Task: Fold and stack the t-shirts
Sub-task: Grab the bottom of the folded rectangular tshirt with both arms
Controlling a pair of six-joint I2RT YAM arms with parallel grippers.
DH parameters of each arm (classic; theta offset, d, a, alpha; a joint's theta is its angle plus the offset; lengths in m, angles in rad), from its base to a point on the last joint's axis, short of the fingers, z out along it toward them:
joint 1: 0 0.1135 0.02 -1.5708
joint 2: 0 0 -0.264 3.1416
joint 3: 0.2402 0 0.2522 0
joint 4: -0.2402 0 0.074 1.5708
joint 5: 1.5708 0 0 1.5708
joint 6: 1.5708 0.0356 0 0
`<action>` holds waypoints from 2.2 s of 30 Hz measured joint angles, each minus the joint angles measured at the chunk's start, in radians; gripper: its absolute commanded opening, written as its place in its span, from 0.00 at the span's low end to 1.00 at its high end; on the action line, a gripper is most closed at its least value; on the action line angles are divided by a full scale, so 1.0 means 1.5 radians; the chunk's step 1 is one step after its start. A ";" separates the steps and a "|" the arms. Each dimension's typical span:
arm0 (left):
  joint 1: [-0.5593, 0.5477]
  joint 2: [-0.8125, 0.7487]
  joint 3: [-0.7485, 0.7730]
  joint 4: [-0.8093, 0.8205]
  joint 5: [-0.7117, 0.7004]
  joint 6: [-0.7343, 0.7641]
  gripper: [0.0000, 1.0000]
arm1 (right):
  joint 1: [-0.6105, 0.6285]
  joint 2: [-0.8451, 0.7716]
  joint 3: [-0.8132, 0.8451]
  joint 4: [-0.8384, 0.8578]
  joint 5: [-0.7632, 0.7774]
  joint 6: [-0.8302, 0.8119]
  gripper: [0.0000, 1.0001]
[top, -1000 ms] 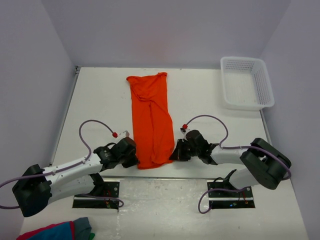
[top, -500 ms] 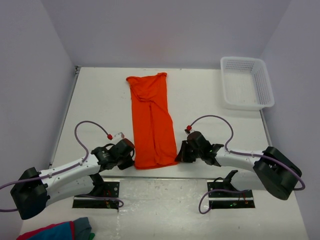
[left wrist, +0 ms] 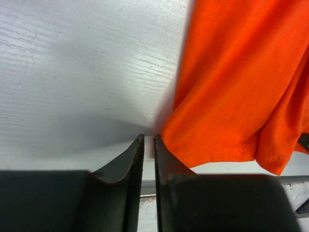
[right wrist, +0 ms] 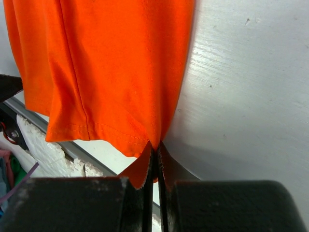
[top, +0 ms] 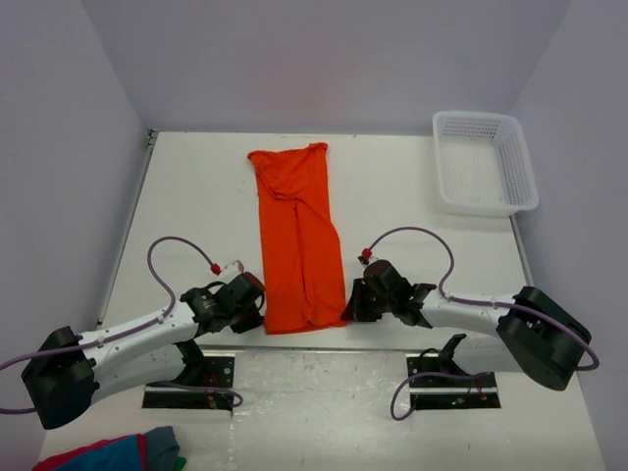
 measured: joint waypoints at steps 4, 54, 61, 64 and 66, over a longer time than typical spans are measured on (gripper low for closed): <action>-0.005 -0.009 0.001 -0.005 0.002 -0.001 0.41 | 0.006 0.007 0.000 0.012 -0.001 0.000 0.00; -0.029 0.018 -0.062 0.196 0.144 -0.052 0.29 | 0.014 0.031 0.002 0.050 -0.011 0.006 0.00; -0.029 0.008 -0.080 0.204 0.149 -0.054 0.00 | 0.015 0.031 0.001 0.052 -0.011 0.006 0.00; -0.029 -0.003 -0.082 0.193 0.147 -0.054 0.00 | 0.015 0.031 0.001 0.051 -0.011 0.006 0.00; -0.029 -0.009 -0.082 0.184 0.144 -0.054 0.00 | 0.016 0.031 0.001 0.050 -0.008 0.010 0.00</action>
